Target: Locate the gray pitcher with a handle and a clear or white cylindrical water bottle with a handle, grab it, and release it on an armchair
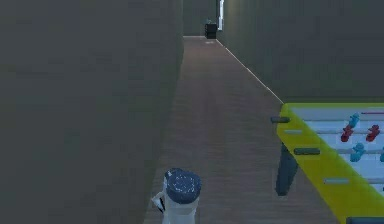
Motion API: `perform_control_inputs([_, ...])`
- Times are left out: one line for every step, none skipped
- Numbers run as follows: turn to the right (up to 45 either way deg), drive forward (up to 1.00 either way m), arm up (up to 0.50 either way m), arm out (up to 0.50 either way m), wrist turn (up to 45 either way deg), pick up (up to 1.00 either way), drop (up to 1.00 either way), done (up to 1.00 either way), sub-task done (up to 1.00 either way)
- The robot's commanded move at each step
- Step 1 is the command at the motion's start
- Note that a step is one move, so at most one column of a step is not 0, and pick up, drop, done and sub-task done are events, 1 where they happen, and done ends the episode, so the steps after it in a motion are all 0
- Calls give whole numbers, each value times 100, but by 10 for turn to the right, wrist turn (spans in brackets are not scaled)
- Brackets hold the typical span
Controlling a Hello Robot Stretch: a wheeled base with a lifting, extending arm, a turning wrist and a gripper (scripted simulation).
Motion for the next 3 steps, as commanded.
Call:
perform_control_inputs([0, 100, 0, 0, 0, 0, 0, 0, 0])
perform_control_inputs([0, 100, 0, 0, 0, 0, 0, 0, 0])
perform_control_inputs([0, 100, 0, 0, 0, 0, 0, 0, 0])
